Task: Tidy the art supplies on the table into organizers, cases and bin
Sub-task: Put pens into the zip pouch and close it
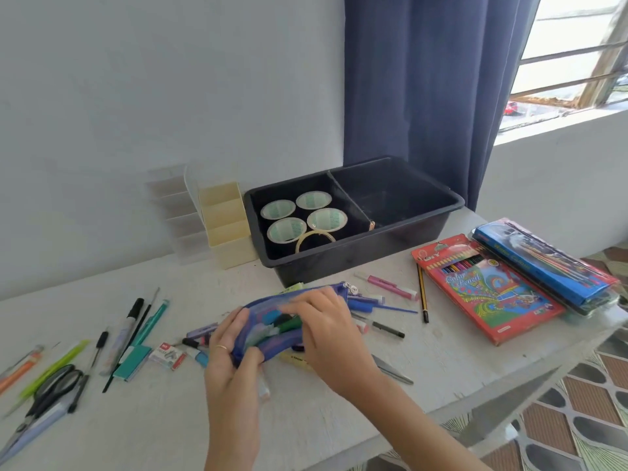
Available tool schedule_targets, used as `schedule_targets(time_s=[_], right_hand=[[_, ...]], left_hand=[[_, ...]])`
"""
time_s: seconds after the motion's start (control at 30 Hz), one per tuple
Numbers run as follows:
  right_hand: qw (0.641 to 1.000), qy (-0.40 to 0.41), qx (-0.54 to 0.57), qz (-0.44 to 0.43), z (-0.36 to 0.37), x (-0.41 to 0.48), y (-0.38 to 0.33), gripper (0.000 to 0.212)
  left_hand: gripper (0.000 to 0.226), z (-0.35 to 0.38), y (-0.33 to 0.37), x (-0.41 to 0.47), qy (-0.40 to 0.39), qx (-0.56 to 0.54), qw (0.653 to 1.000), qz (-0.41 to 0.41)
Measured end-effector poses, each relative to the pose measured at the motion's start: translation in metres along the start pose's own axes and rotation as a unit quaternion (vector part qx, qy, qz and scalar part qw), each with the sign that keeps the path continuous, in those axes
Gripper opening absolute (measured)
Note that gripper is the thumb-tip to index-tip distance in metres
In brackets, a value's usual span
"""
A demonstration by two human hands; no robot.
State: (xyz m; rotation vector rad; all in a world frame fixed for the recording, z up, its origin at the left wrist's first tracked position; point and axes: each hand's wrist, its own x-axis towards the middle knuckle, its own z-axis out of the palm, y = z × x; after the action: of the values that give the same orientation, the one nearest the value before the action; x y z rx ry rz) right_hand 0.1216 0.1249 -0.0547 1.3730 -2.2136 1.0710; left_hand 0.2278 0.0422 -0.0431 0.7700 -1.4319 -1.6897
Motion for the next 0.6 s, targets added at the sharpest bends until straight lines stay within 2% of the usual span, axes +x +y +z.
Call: schedule_targets(time_s=[0.13,0.2,0.27,0.33,0.43,0.5,0.6], right_hand=[[0.983,0.143,0.045,0.110,-0.023,-0.007,0.022,0.022],[0.960,0.202,0.036,0.188,-0.035,-0.009,0.043,0.021],[0.935,0.228,0.027,0.271,-0.046,-0.009,0.066,0.023],[0.915,0.199,-0.003,0.350,-0.053,-0.010,0.093,0.023],[0.894,0.093,-0.078,0.431,-0.054,-0.012,0.127,0.020],[0.882,0.023,-0.139,0.450,-0.054,-0.013,0.135,0.016],[0.880,-0.026,-0.175,0.441,-0.052,-0.009,0.136,0.014]], left_hand=[[0.045,0.015,0.000,-0.005,-0.023,-0.006,1.000,-0.014],[0.045,0.024,0.003,-0.006,-0.038,-0.025,0.999,-0.021],[0.048,0.033,0.004,-0.006,-0.051,-0.036,0.998,-0.028],[0.052,0.042,0.003,-0.005,-0.067,-0.033,0.997,-0.033],[0.051,0.053,0.000,-0.003,-0.091,-0.023,0.995,-0.037],[0.052,0.057,-0.002,-0.002,-0.105,-0.014,0.994,-0.037],[0.051,0.058,-0.006,0.001,-0.115,0.015,0.993,-0.036]])
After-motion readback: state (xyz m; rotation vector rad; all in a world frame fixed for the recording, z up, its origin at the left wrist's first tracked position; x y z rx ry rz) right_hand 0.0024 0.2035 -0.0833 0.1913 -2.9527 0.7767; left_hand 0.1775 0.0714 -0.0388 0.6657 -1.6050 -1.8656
